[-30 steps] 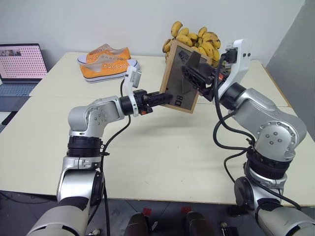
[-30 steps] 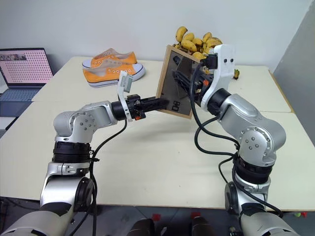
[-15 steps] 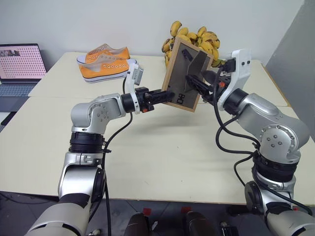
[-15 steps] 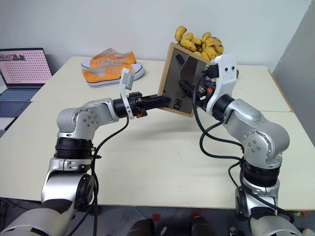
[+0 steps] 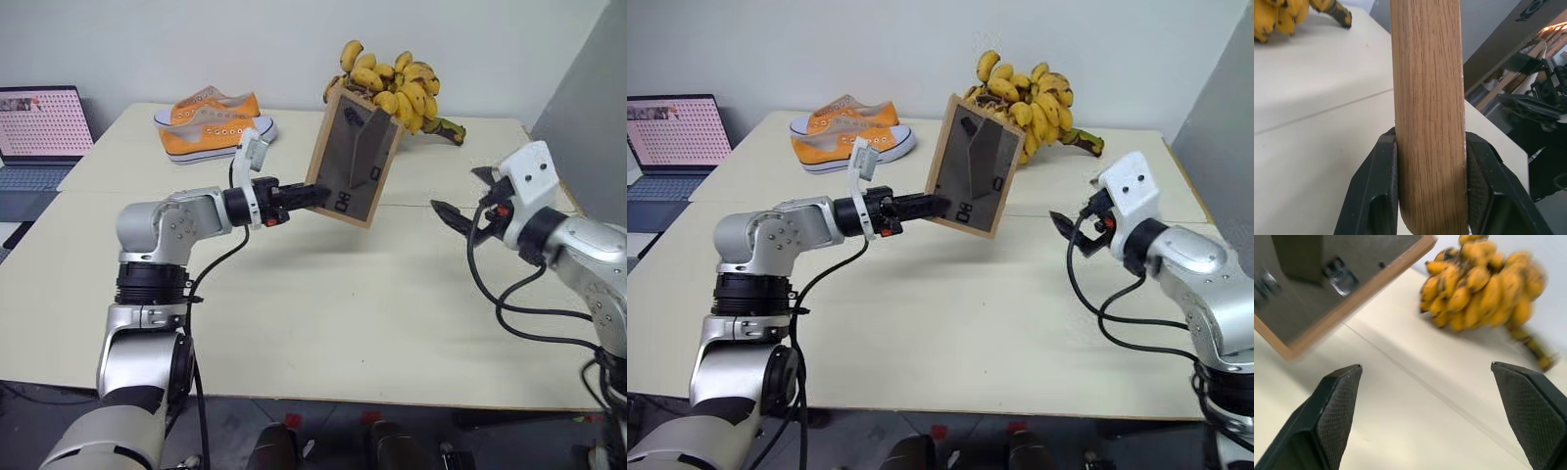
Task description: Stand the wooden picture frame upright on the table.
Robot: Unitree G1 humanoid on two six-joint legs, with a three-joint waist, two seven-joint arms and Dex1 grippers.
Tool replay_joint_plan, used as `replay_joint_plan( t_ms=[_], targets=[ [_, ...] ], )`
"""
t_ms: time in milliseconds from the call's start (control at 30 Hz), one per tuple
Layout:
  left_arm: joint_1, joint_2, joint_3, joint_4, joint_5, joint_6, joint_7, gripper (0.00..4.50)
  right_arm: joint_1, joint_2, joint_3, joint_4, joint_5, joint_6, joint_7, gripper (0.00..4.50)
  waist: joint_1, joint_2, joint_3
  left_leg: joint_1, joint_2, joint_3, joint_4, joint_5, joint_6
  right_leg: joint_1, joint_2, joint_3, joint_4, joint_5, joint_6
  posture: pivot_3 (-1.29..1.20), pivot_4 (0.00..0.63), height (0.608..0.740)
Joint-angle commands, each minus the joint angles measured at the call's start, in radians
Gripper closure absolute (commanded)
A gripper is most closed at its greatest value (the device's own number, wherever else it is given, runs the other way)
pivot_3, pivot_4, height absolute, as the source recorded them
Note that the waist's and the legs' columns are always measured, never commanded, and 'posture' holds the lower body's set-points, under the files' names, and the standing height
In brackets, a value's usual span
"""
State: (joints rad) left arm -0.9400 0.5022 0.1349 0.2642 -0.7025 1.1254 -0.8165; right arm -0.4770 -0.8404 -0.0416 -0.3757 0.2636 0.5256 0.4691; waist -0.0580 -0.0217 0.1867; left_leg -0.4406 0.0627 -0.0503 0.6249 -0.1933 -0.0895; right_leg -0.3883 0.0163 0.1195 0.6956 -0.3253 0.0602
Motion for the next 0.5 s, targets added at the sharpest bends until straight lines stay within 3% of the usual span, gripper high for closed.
replay_joint_plan(
  t_ms=[33, 200, 333, 500],
  targets=[
    [-0.02, 0.009, 0.096, -0.082, -0.117, 0.196, 0.048, 3.2, 0.011, -0.091, 0.118, 0.22, -0.356, -0.613, -0.031, 0.06, -0.001, 0.0, 0.0, 0.0, 0.0, 0.0, 0.0, 0.0, 0.0, 0.0, 0.0, 0.0, 0.0, -0.002, 0.003, 0.0, 0.15, 0.74],
    [-0.003, -0.029, 0.204, -0.18, -0.214, 0.453, 0.139, 3.2, -0.085, -0.114, 0.275, 0.537, -0.783, -1.141, -0.317, 0.06, -0.003, -0.001, 0.001, 0.0, 0.0, 0.001, 0.001, 0.0, 0.0, 0.0, 0.0, 0.001, 0.001, 0.0, 0.001, 0.0, 0.15, 0.74],
    [0.034, -0.037, 0.23, -0.22, -0.36, 0.489, 0.247, 3.2, -0.17, -0.046, 0.331, 0.68, -0.974, -1.316, -0.539, 0.06, -0.003, -0.001, 0.001, 0.002, 0.0, 0.001, 0.001, 0.0, -0.001, 0.0, 0.0, 0.001, 0.002, 0.001, -0.001, 0.0, 0.15, 0.74],
    [0.077, -0.001, 0.228, -0.191, -0.573, 0.489, 0.414, 3.2, -0.267, 0.003, 0.345, 0.805, -1.113, -1.386, -0.739, 0.06, 0.001, -0.001, 0.001, 0.003, 0.0, 0.0, 0.002, 0.004, -0.007, 0.001, -0.001, 0.002, 0.004, 0.001, -0.002, 0.0, 0.15, 0.74]
  ],
)
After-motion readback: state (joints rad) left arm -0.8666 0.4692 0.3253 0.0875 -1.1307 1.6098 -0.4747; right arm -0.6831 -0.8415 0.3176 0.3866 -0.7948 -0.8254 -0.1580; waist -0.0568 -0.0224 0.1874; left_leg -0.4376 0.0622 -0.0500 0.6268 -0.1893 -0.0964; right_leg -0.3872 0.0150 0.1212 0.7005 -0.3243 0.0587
